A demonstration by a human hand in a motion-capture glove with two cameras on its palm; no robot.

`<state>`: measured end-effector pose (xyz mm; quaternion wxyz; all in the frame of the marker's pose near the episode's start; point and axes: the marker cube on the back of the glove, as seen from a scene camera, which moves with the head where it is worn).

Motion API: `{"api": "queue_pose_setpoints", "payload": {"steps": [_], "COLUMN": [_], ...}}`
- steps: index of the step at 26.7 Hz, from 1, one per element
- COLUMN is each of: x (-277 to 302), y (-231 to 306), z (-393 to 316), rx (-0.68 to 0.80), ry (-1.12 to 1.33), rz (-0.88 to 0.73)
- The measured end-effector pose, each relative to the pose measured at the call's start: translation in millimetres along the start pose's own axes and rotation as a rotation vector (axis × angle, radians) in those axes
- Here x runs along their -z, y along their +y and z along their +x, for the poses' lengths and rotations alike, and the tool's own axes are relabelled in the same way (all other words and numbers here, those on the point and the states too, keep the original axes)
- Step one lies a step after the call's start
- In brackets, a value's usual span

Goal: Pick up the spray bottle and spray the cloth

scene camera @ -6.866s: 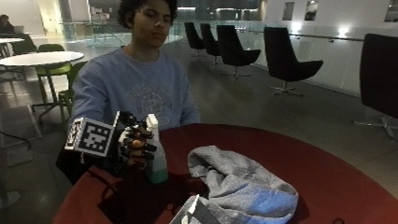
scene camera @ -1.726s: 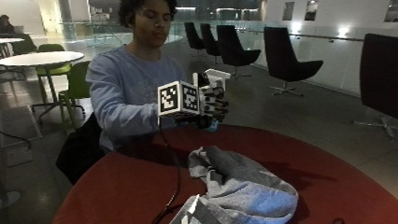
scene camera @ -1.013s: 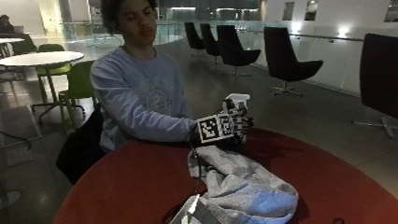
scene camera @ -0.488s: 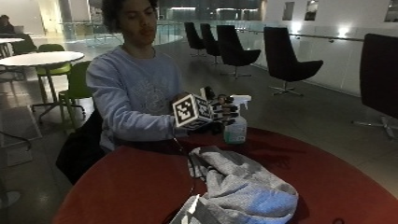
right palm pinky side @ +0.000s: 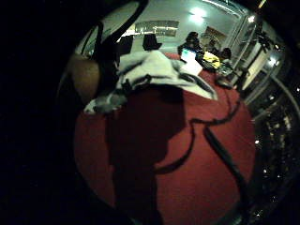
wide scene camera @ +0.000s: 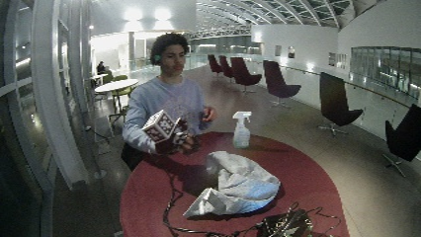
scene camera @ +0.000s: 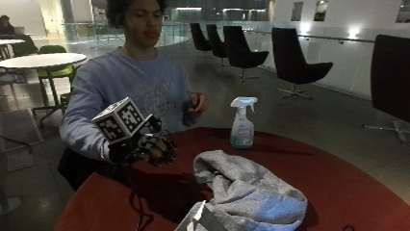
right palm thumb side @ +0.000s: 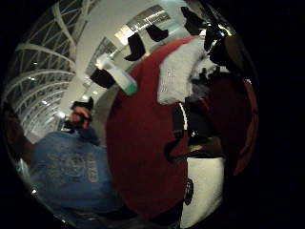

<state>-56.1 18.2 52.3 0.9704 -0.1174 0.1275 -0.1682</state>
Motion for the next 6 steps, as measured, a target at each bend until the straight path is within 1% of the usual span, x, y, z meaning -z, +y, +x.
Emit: {"api": "queue_pose_setpoints", "payload": {"steps": [3, 6], "x": [-2.3, -5.4], "y": [14.3, 23.1], "z": [25.0, 32.8], "rx": [-0.002, -0.019], "ry": [0.103, 0.128], "rz": [-0.026, -0.037]}}
